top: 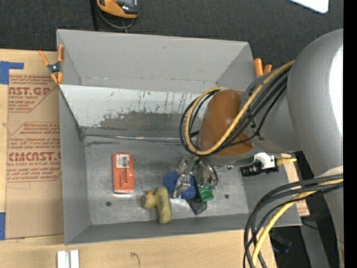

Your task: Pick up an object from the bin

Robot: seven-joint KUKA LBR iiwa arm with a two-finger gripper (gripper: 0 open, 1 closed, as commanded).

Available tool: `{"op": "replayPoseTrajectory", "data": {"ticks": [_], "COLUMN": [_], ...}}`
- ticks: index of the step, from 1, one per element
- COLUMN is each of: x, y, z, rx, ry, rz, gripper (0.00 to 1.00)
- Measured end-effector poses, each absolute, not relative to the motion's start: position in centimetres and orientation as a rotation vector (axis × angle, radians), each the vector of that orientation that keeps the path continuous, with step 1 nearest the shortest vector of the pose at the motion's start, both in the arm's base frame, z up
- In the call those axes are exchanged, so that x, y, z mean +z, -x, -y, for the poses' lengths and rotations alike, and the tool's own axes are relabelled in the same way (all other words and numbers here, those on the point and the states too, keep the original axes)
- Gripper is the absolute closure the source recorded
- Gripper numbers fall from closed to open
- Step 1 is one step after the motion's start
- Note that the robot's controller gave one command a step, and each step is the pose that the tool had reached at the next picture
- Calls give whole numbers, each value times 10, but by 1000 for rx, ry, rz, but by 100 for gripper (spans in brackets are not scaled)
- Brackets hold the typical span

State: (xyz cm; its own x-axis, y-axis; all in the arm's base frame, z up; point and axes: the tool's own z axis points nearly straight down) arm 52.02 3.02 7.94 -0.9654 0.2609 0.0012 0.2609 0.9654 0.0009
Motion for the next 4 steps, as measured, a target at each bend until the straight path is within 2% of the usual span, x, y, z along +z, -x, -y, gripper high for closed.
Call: {"op": "replayPoseTrajectory", "data": {"ticks": [2, 4], "x": [115, 127], "y": [-521, -519], "z": [-30, -30], "rx": [-2, 0], "ry": [414, 413], "rz": [3116, 3110], "gripper": [100, 100]}}
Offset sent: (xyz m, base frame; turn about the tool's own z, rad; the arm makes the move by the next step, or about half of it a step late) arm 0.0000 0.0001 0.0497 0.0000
